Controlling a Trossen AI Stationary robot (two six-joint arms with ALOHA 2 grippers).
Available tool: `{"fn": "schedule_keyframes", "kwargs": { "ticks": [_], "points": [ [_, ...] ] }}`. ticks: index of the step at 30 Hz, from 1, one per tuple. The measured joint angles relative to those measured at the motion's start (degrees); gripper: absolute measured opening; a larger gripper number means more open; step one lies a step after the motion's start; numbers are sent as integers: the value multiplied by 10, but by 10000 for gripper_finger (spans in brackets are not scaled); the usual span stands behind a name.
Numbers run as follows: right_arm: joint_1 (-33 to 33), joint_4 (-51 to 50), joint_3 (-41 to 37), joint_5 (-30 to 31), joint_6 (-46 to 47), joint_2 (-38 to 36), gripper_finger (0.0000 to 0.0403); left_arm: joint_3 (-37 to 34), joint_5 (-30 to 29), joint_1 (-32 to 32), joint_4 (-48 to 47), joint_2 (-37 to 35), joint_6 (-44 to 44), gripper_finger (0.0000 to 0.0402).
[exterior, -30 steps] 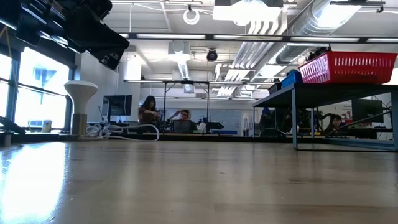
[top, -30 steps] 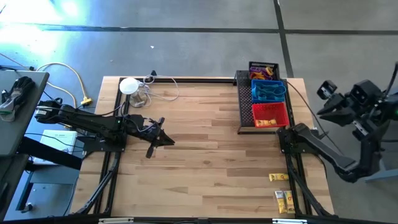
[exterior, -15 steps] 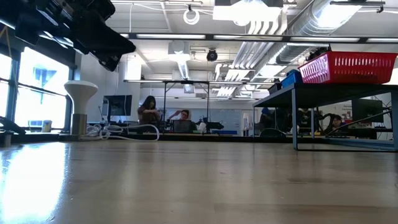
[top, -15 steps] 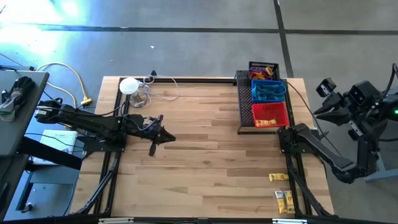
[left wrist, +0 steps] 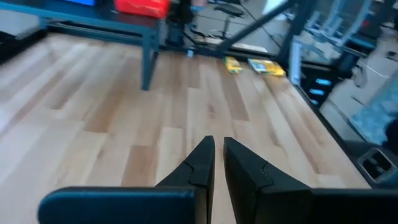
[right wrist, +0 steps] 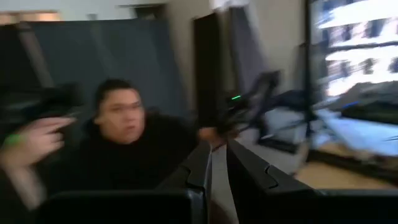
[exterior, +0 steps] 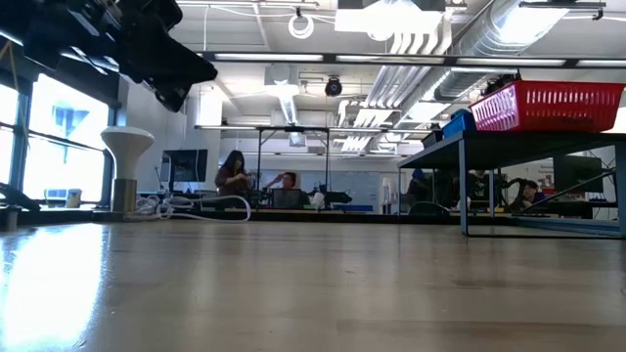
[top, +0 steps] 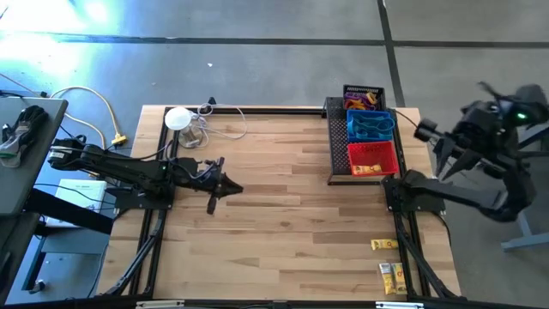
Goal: Pick & Place Office Desk Supplies
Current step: Put the top crayon box into the red bin on the shelf
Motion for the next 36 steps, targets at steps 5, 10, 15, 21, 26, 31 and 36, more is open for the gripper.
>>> {"fn": "schedule_keyframes", "kwargs": {
  "ticks": [5, 10, 15, 21, 26, 31, 36],
  "points": [
    [70, -80, 0, -2, -75, 41, 36, 0, -52, 0, 12, 0, -23, 29],
    [119, -141, 0, 1, -123, 91, 36, 1, -62, 0, 10, 0, -27, 29],
    [199, -141, 0, 60, -145, 144, 36, 1, -62, -6, 9, 0, -28, 29],
    [325, -141, 0, 192, -161, 211, 35, 1, -62, -19, -5, 0, -26, 29],
    [405, -137, 0, 295, -191, 258, 22, 1, -62, -31, -10, 15, -25, 29],
    [460, -139, 0, 378, -202, 286, 6, 1, -61, -42, -13, 56, -25, 29],
    [514, -142, 1, 456, -205, 288, 3, 1, -61, -54, -9, 114, -26, 29]
  ]
}}
